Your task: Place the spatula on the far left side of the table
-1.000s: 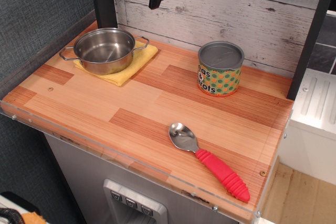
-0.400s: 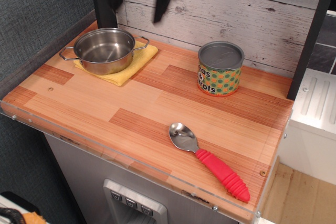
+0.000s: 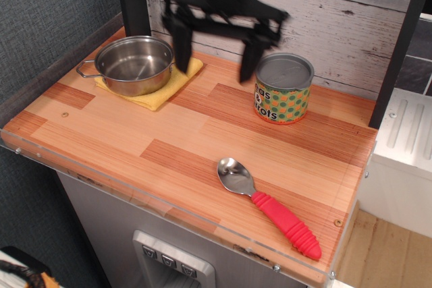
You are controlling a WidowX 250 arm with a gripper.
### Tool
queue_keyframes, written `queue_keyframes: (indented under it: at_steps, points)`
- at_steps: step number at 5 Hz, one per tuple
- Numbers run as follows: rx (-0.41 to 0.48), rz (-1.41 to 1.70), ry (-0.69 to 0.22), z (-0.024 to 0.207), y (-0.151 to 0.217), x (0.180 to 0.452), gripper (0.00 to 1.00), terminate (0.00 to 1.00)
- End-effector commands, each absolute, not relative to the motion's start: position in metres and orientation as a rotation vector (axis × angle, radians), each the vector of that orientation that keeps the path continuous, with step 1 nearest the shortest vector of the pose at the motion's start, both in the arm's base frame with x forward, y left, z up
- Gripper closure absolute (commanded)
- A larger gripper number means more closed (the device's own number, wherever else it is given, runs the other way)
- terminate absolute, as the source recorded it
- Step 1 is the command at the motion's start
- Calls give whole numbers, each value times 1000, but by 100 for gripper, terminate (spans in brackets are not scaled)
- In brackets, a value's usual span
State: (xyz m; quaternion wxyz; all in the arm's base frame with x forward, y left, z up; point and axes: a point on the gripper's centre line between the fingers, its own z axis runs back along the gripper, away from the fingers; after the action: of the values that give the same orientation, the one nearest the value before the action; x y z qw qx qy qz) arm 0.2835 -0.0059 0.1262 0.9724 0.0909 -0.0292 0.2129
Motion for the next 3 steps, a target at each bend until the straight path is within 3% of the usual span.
queue_keyframes:
  at_steps: [1,3]
  points:
    - [142,805,-60,116,-61,267,0,0]
    - [94,996,-139,90,-80,266,0,0]
